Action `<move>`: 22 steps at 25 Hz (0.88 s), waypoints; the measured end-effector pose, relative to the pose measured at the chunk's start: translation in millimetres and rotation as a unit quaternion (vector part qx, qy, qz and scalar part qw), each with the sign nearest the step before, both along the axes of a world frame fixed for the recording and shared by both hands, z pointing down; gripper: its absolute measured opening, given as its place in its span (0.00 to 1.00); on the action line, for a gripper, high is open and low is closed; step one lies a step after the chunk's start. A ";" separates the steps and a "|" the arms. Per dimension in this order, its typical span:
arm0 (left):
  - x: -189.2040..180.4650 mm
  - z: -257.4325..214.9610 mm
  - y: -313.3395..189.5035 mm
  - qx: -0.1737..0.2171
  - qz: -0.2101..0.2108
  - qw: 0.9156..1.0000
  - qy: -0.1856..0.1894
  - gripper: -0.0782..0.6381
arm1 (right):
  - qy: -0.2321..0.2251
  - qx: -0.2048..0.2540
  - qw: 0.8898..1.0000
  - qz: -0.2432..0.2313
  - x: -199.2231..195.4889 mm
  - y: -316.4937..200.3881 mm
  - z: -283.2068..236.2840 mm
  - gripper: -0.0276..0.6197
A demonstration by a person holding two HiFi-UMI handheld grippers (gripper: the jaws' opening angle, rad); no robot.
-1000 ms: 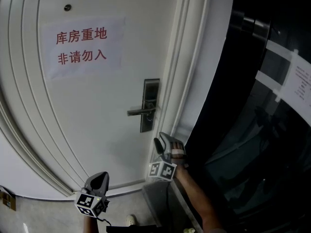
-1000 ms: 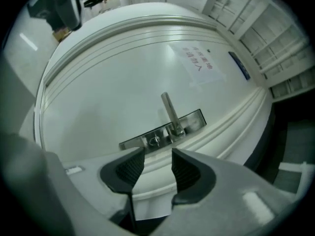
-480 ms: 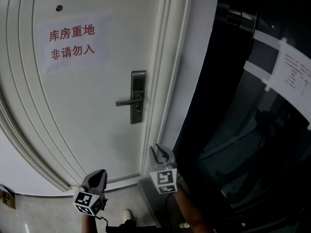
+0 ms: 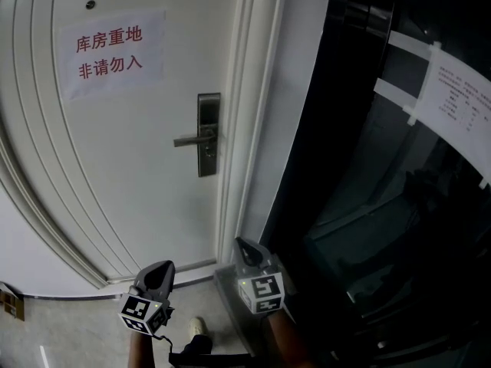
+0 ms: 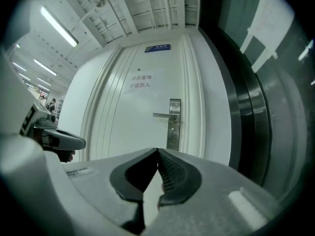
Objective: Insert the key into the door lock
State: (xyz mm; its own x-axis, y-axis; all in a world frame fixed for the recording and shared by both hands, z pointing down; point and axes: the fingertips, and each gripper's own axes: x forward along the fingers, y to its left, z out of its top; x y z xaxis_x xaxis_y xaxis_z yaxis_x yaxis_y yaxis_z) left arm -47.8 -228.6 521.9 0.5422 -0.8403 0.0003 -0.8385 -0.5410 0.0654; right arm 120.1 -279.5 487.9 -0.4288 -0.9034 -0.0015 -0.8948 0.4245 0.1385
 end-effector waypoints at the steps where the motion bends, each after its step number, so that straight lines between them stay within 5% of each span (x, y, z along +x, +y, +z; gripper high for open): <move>1: 3.3 0.8 4.6 0.000 0.002 1.000 -0.001 0.11 | -0.002 -0.004 1.000 -0.003 2.0 5.9 3.7 0.05; 8: 13.2 2.2 36.1 0.001 0.010 1.000 -0.003 0.11 | -0.041 -0.015 0.999 -0.016 10.9 52.2 5.2 0.05; 22: 8.5 -7.6 97.8 0.015 0.010 1.000 -0.003 0.11 | -0.051 -0.003 0.998 -0.021 15.2 127.5 13.1 0.05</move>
State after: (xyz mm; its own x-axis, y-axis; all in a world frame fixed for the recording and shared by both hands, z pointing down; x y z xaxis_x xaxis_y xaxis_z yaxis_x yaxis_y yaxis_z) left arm -39.3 -130.8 514.4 0.5589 -0.8290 -0.0218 -0.8279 -0.5593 0.0429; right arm 135.3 -152.1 501.0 -0.4649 -0.8844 -0.0413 -0.8852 0.4632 0.0445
